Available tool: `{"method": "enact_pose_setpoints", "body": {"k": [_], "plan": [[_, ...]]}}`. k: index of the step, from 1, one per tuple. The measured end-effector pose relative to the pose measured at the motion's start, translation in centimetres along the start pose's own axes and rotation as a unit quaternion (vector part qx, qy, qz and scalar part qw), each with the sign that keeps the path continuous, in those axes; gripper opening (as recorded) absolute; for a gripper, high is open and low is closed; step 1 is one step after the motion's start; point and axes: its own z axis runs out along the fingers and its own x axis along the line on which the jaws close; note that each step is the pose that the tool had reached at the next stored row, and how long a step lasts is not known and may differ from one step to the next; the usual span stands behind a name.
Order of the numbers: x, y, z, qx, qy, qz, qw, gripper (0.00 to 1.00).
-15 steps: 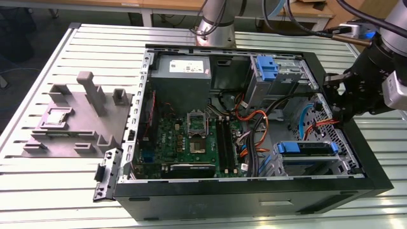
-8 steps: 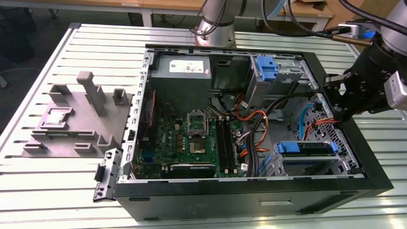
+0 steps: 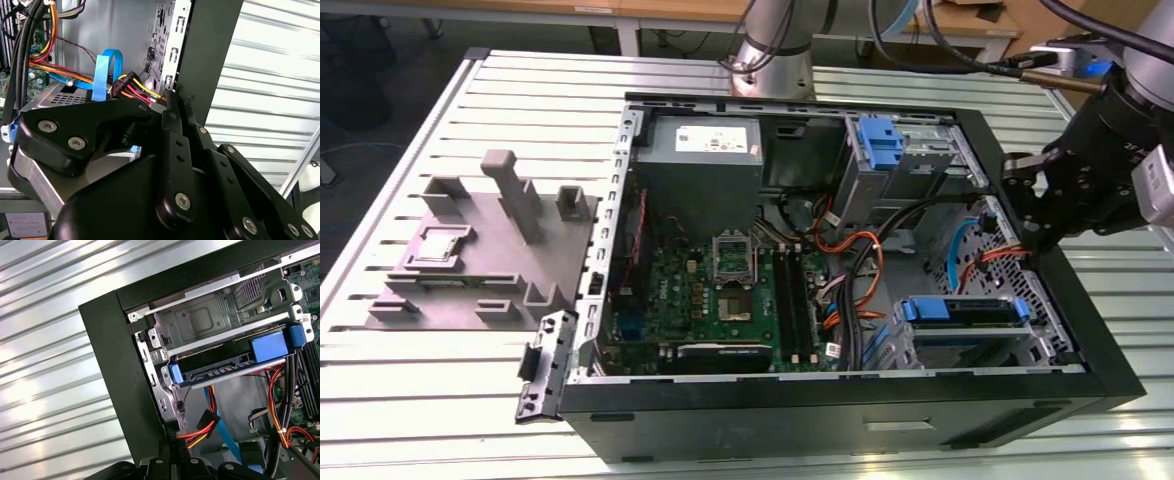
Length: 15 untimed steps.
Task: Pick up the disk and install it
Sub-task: 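Insert the first disk wire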
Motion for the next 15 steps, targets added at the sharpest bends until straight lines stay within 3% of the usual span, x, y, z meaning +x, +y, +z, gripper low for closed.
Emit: {"method": "enact_pose_setpoints", "body": {"k": [3,10,15], "plan": [[0.03,-0.03,-0.16,-0.0005,-0.002,-0.002,1.0,0.17],[0.03,0.05,-0.18,-0.0013,-0.002,-0.002,1.0,0.17],[-0.77,0.54,-0.32,-0.0013,-0.0018,-0.003,1.0,0.17]]}}
